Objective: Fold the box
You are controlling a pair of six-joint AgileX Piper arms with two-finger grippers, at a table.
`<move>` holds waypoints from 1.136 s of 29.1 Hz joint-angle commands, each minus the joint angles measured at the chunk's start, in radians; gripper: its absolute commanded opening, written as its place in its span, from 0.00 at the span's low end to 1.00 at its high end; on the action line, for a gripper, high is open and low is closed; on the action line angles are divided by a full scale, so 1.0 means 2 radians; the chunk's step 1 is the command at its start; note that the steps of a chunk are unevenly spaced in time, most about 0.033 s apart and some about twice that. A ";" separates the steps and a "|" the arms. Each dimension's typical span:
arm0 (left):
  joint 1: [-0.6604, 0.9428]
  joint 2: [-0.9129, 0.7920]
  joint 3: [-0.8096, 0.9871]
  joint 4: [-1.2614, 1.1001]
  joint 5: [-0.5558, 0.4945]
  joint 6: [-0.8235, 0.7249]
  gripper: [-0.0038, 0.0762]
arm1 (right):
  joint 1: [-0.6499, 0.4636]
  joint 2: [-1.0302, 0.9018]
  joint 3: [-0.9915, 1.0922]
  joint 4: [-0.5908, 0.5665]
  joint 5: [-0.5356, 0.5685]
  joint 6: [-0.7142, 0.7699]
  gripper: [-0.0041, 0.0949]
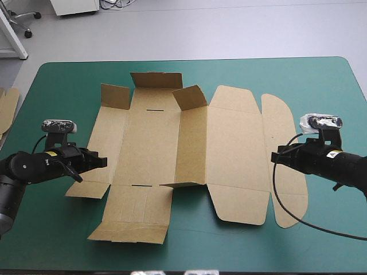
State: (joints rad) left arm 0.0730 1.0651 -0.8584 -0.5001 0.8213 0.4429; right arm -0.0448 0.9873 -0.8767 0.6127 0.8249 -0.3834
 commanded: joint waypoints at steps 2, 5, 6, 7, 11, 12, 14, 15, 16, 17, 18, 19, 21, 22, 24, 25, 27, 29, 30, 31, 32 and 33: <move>-0.001 -0.006 -0.015 -0.018 -0.019 -0.002 0.03 | -0.004 -0.004 -0.017 0.017 -0.020 -0.004 0.01; -0.001 -0.006 -0.015 -0.018 -0.019 -0.002 0.03 | -0.004 -0.004 -0.017 0.017 -0.020 -0.004 0.01; -0.001 -0.006 -0.015 -0.018 -0.019 -0.002 0.03 | -0.004 -0.004 -0.017 0.017 -0.020 -0.004 0.01; -0.001 -0.006 -0.015 -0.018 -0.019 -0.002 0.03 | -0.004 -0.004 -0.017 0.017 -0.020 -0.004 0.01; -0.001 -0.006 -0.015 -0.018 -0.022 -0.002 0.03 | -0.004 -0.004 -0.017 0.017 -0.020 -0.004 0.01; -0.001 -0.006 -0.015 -0.018 -0.024 -0.002 0.03 | -0.004 -0.004 -0.017 0.017 -0.020 -0.003 0.01; -0.001 -0.006 -0.015 -0.018 -0.027 -0.002 0.03 | -0.004 -0.004 -0.017 0.017 -0.020 -0.003 0.01; -0.001 -0.006 -0.015 -0.018 -0.028 -0.002 0.03 | -0.004 -0.004 -0.017 0.017 -0.020 -0.003 0.01; -0.001 -0.006 -0.015 -0.018 -0.031 -0.002 0.03 | -0.004 -0.004 -0.017 0.017 -0.020 -0.003 0.01; -0.001 -0.006 -0.015 -0.018 -0.033 -0.002 0.03 | -0.004 -0.004 -0.017 0.017 -0.020 -0.003 0.01; -0.001 -0.006 -0.015 -0.018 -0.033 -0.003 0.03 | -0.004 -0.004 -0.017 0.017 -0.020 -0.003 0.01; -0.001 -0.006 -0.015 -0.018 -0.033 -0.004 0.03 | -0.004 -0.004 -0.017 0.017 -0.020 -0.003 0.01; -0.001 -0.006 -0.015 -0.019 -0.033 -0.010 0.03 | -0.004 -0.004 -0.017 0.017 -0.020 -0.004 0.01; -0.001 -0.006 -0.015 -0.019 -0.033 -0.013 0.03 | -0.004 -0.004 -0.017 0.017 -0.020 -0.004 0.01; -0.001 -0.006 -0.015 -0.020 -0.035 -0.018 0.03 | -0.004 -0.004 -0.017 0.017 -0.020 -0.004 0.01; -0.001 -0.006 -0.015 -0.020 -0.038 -0.018 0.03 | -0.004 -0.004 -0.017 0.017 -0.020 -0.004 0.01; -0.001 -0.006 -0.015 -0.021 -0.043 -0.018 0.03 | -0.004 -0.004 -0.017 0.017 -0.022 -0.004 0.01; -0.001 -0.006 -0.018 -0.021 -0.045 -0.019 0.03 | -0.004 -0.004 -0.017 0.017 -0.022 -0.002 0.01; -0.001 -0.005 -0.022 -0.021 -0.045 -0.022 0.03 | -0.004 -0.004 -0.017 0.017 -0.022 -0.002 0.01; -0.001 -0.003 -0.027 -0.021 -0.045 -0.028 0.03 | -0.004 -0.004 -0.017 0.017 -0.022 -0.002 0.01; -0.001 0.000 -0.032 -0.021 -0.043 -0.030 0.03 | -0.004 -0.004 -0.017 0.017 -0.023 -0.002 0.01; -0.001 0.006 -0.043 -0.021 -0.037 -0.030 0.03 | -0.004 -0.004 -0.017 0.017 -0.023 -0.002 0.01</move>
State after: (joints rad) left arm 0.0730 1.0722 -0.8779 -0.5031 0.7799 0.4000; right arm -0.0448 0.9873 -0.8767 0.6134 0.8240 -0.3834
